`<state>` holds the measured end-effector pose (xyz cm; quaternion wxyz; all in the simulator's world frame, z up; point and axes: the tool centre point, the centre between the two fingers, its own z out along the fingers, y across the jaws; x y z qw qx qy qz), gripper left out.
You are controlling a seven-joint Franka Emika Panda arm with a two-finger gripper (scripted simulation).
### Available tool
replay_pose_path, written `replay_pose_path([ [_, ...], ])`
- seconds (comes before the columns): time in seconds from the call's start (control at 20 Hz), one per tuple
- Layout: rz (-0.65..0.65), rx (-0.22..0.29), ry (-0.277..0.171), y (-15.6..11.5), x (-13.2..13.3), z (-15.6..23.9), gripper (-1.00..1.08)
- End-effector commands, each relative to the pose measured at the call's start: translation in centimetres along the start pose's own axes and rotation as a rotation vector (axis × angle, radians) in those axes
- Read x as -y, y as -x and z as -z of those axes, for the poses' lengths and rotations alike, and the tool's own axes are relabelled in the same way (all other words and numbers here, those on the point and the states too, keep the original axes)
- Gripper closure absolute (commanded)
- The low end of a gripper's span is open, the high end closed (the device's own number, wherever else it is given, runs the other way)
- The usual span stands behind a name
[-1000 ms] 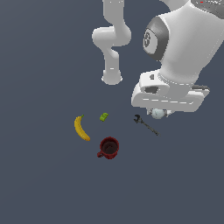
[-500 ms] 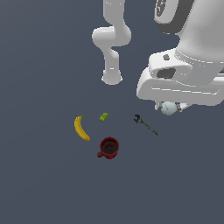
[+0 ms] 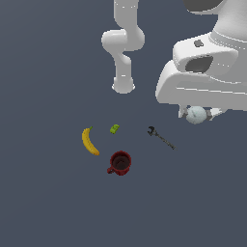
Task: Pick up a designated object from a clutter of objects.
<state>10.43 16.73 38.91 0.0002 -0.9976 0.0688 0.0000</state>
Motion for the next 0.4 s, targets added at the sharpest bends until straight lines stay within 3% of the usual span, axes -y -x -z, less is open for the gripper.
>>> replay_pose_path([
  [0.0,0.0,0.0,0.0,-0.29,0.07,0.54,1.08],
  [0.35,0.0,0.0,0.0,-0.59,0.14,1.06,1.08],
])
